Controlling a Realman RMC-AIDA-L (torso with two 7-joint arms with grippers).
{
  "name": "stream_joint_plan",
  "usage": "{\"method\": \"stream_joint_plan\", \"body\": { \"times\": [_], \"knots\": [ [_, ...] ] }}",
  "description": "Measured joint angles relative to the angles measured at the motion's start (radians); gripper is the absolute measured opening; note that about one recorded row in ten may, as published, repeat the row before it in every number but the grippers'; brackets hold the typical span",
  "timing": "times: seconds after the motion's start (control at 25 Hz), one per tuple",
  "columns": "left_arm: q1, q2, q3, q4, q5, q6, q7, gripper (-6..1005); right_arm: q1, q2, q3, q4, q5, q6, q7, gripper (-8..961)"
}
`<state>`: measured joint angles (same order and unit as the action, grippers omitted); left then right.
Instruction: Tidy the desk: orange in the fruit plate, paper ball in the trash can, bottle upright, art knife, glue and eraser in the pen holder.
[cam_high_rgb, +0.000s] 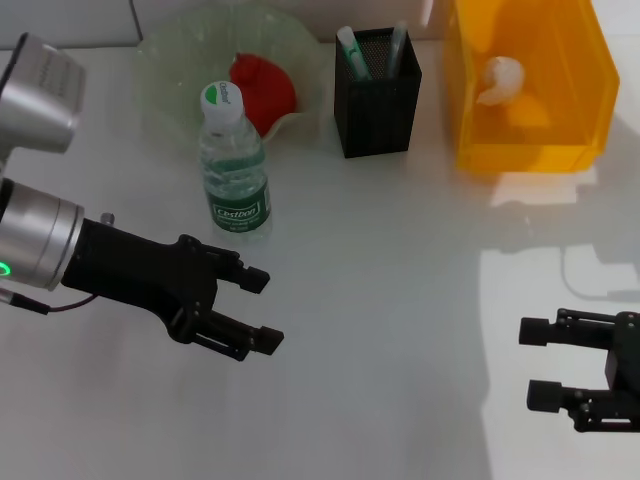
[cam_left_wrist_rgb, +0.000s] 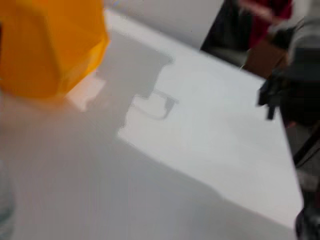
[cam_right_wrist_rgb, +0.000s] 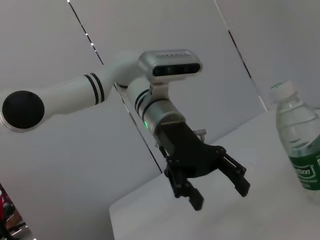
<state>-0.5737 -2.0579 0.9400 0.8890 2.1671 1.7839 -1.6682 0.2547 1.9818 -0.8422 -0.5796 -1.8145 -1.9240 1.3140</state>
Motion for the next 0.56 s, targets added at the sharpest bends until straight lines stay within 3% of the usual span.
{"method": "stream_joint_plan", "body": {
  "times": [0.2,0.4,0.56],
  "knots": [
    [0.039,0.025,-0.062,-0.075,-0.08,0.064,0.134,841,0.005,0.024,-0.004,0.0,0.0,-0.001,-0.011,752],
    [0.051,0.038,-0.079,-0.111,-0.086,0.071,0.16,841,0.019,0.042,0.001,-0.006,0.0,-0.001,-0.017,752],
    [0.052,0.039,-0.079,-0.112,-0.087,0.073,0.161,841,0.031,0.044,0.004,-0.004,0.0,0.0,-0.017,752]
  ]
}}
